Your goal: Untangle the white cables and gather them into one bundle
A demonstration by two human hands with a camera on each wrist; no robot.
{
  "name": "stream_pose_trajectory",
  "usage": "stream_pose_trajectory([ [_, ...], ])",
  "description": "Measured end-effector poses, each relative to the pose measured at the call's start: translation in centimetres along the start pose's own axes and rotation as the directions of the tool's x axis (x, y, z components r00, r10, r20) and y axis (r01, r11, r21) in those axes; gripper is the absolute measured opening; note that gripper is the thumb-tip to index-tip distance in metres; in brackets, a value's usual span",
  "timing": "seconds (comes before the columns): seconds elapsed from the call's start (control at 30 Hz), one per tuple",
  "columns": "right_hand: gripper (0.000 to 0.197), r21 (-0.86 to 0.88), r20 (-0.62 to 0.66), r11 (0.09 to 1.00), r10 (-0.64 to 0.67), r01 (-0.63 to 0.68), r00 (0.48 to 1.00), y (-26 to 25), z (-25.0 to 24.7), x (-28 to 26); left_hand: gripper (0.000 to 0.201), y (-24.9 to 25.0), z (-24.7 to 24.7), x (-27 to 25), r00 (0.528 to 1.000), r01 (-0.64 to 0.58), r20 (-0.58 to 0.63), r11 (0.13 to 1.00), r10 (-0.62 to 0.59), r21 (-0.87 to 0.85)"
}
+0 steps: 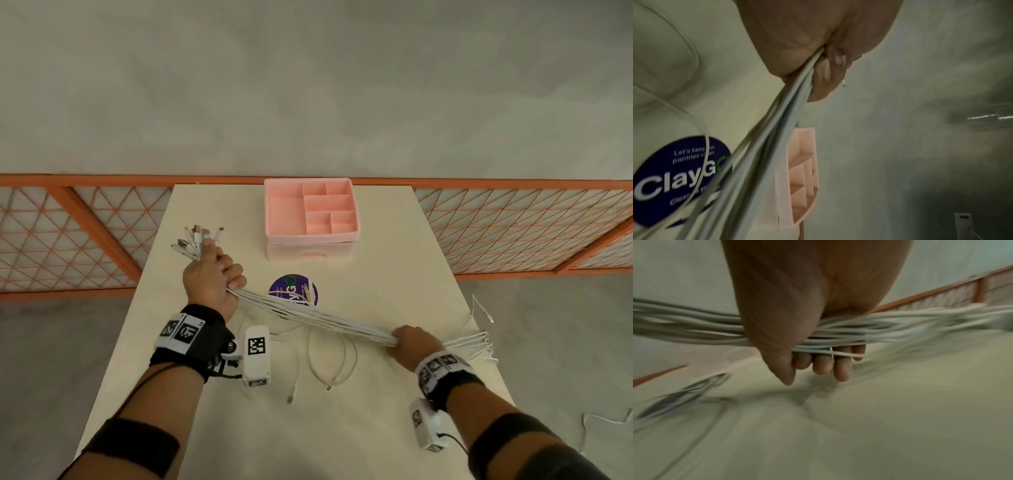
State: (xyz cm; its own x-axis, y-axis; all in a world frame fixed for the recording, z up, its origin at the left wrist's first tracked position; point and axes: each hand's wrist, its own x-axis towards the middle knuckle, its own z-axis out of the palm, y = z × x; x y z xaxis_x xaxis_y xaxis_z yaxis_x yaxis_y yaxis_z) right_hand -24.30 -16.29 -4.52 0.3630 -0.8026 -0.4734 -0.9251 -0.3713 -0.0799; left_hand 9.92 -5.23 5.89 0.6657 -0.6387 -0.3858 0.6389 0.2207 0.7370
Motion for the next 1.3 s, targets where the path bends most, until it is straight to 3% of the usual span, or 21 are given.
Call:
stream_pose_trajectory([
  [0.13, 0.024, -0.123, -0.096, 0.971, 0.191, -0.202, 0.977, 5.7, -0.1, -0.7, 0.039, 0.4, -1.3, 0.5, 0.998, 0.059, 0.01, 0.998, -0.059, 0.025],
  [0.23, 0.027, -0.075, -0.153, 0.964, 0.24, -0.253, 0.959, 6.7, -0.4, -0.6, 0.037, -0.3, -1.7, 0.0, 0.985, 0.157, 0.045, 0.979, -0.164, 0.127],
  [0.53, 0.029, 0.015, 0.156, 0.981, 0.187, -0.191, 0.97, 5.4, 2.3, -1.0, 0.032, -1.5, -3.5, -1.8, 0.945, 0.254, 0.108, 0.9, -0.309, 0.354],
  [0.7, 0.072, -0.164, 0.377, 0.98, 0.172, -0.117, 0.91, 2.3, -1.0, -1.6, 0.03, -2.0, -5.5, -2.9, 0.911, 0.317, 0.105, 0.839, -0.399, 0.443],
  [0.83, 0.093, -0.187, 0.293, 0.982, 0.038, 0.018, 0.955, -4.0, -4.5, -1.8, 0.03, -3.6, -7.3, -3.9, 0.879, 0.341, 0.113, 0.776, -0.463, 0.531],
  [0.87, 0.091, -0.116, 0.296, 0.99, -0.04, 0.078, 0.954, -6.1, -5.2, -1.7, 0.03, -3.9, -7.7, -4.1, 0.875, 0.343, 0.11, 0.764, -0.471, 0.546],
  [0.93, 0.059, 0.055, 0.269, 0.969, -0.246, 0.24, 0.931, -10.6, -5.5, -1.6, 0.03, -4.5, -8.2, -4.4, 0.875, 0.346, 0.097, 0.752, -0.475, 0.56],
  [1.0, 0.026, 0.089, 0.17, 0.903, -0.429, 0.42, 0.887, -14.6, -4.5, -1.6, 0.03, -4.5, -8.5, -4.6, 0.879, 0.351, 0.084, 0.756, -0.47, 0.553],
  [1.03, 0.025, 0.077, 0.15, 0.878, -0.479, 0.473, 0.865, -16.1, -3.4, -1.8, 0.03, -4.4, -8.5, -4.6, 0.882, 0.351, 0.079, 0.76, -0.465, 0.547],
  [1.13, 0.028, -0.017, 0.237, 0.843, -0.519, 0.538, 0.821, -18.5, 0.3, -3.0, 0.032, -3.7, -8.6, -4.5, 0.895, 0.346, 0.063, 0.776, -0.442, 0.527],
  [1.3, 0.014, -0.156, 0.282, 0.791, -0.538, 0.591, 0.794, -18.6, 3.3, -3.6, 0.033, -4.0, -8.6, -4.8, 0.896, 0.338, 0.061, 0.765, -0.44, 0.548],
])
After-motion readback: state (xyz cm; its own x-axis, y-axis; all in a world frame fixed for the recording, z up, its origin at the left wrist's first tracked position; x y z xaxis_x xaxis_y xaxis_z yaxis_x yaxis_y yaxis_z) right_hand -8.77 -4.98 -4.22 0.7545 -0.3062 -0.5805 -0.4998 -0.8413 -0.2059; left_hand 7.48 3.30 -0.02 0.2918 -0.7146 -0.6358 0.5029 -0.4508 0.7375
